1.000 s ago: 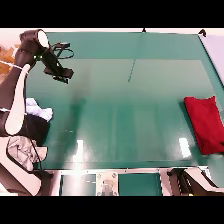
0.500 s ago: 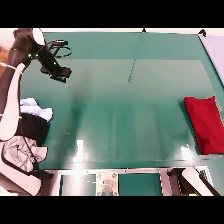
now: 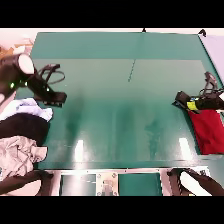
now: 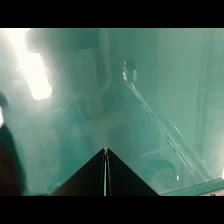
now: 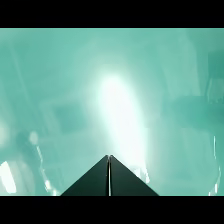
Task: Fold the shirts.
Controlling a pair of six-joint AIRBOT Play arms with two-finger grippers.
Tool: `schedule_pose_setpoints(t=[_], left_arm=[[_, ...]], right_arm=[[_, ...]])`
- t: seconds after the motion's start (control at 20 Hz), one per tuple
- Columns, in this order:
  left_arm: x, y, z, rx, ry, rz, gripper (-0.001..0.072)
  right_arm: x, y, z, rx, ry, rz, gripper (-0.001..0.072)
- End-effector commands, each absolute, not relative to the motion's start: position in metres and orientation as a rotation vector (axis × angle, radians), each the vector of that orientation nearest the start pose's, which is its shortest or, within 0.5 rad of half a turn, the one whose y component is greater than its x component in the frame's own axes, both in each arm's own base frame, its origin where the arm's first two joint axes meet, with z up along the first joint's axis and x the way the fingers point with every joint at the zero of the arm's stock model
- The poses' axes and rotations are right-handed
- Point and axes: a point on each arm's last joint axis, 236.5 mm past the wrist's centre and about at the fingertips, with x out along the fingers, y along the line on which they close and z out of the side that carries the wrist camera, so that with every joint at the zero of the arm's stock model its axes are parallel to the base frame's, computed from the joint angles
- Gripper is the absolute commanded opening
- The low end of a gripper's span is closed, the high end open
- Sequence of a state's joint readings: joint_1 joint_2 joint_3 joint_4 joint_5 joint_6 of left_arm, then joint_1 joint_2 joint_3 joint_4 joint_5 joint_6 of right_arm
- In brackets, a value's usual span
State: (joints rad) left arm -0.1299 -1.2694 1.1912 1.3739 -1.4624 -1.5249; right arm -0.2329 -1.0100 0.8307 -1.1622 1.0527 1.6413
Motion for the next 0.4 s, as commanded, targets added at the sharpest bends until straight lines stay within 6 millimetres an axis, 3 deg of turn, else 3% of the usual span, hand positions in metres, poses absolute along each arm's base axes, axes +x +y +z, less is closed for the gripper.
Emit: schedule_pose_setpoints(t=[0.0, 0.35], left_arm=[[0.2782, -0.0872, -0.0016, -0.095, 1.571, -0.243, 0.0023], [0.2845, -0.0878, -0.0023, -0.098, 1.544, -0.241, 0.0023]], right_arm=[[0.3221, 0.0270, 0.0016, 0.557, 1.212, 0.001, 0.0020], [0.3223, 0.0266, 0.0016, 0.556, 1.210, 0.000, 0.0020]])
